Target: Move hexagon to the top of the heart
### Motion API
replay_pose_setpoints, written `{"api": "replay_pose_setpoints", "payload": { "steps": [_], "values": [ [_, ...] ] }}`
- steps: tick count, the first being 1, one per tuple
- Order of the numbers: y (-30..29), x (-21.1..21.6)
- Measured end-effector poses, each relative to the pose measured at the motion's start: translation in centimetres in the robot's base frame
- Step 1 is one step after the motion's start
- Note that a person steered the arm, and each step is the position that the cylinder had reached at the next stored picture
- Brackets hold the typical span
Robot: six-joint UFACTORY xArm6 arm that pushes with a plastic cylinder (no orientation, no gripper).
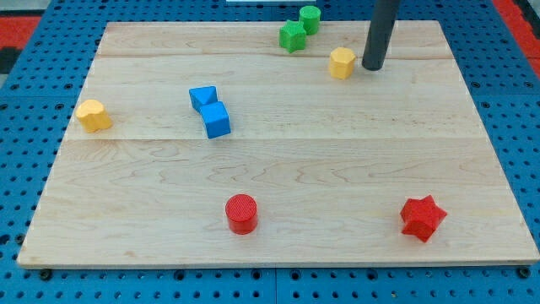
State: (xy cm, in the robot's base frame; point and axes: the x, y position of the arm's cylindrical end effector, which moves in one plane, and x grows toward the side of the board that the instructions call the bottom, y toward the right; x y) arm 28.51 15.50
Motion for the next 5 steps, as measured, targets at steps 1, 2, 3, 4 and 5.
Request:
{"api": "replay_pose_setpoints", "payload": {
  "steps": [1,2,3,4,5],
  "values": [
    [-5.7,0.3],
    [-11.8,3.3],
    [-7.7,4.8],
    [-14.6,5.2],
    [-22.6,2.7]
  ]
}}
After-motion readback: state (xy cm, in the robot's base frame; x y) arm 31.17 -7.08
